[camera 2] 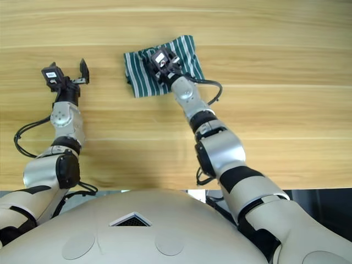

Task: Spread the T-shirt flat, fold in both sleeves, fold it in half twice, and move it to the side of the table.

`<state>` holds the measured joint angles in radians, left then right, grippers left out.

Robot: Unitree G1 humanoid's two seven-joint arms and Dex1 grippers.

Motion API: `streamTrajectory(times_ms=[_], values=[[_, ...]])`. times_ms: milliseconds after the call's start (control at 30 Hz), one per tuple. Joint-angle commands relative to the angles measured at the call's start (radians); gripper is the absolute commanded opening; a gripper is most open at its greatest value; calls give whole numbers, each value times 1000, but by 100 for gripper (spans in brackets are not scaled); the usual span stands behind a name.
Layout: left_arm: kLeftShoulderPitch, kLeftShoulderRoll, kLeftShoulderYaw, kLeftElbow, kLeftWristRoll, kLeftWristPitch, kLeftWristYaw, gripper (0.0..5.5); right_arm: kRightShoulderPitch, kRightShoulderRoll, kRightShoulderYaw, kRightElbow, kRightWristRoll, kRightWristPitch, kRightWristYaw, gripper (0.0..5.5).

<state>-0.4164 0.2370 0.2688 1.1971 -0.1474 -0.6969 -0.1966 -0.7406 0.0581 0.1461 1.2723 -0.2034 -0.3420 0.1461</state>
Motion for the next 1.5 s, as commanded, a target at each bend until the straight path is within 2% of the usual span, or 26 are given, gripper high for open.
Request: streamTrajectory(times_ms=[33, 100, 167, 233, 367, 600, 767, 867, 1033, 1100, 1233, 1367, 1433, 1500], values=[[35, -25, 7, -7, -12, 7, -26, 507, -43, -14, -155, 74, 136, 258, 7, 324], [41, -24, 15, -14, -20, 1, -31, 507, -59, -56, -262, 87, 216, 330, -88, 324], [53, -17, 27, -15, -28, -4, -29, 507, -49, -146, -367, 93, 273, 337, -277, 324], [68, -11, 50, -21, -47, -11, -30, 507, -14, -256, -446, 97, 294, 317, -480, 324], [99, -37, 86, -34, -85, -19, -35, 507, 116, -414, -619, 101, 371, 289, -763, 324], [162, -76, 116, -54, -106, -45, -33, 507, 217, -492, -795, 94, 437, 243, -936, 324], [192, -78, 122, -59, -102, -64, -26, 507, 187, -489, -824, 90, 424, 218, -922, 324], [197, -76, 119, -55, -92, -72, -16, 507, 158, -495, -797, 84, 383, 180, -914, 324], [169, -109, 130, -68, -122, -87, -40, 507, 9, -468, -576, 46, 181, -8, -883, 324], [142, -130, 120, -64, -113, -72, -36, 507, -38, -420, -497, 31, 119, -79, -884, 324], [91, -171, 75, -46, -28, -112, 80, 507, -96, -205, -331, 31, 25, -166, -720, 324], [48, -216, -5, -41, 103, -186, 225, 507, -27, -8, -182, 23, -58, -250, -584, 324], [49, -228, -98, -45, 239, -230, 313, 507, 69, 32, -95, 14, -118, -307, -537, 324], [63, -237, -168, -38, 334, -245, 379, 507, 159, 16, -24, -3, -180, -353, -552, 324]])
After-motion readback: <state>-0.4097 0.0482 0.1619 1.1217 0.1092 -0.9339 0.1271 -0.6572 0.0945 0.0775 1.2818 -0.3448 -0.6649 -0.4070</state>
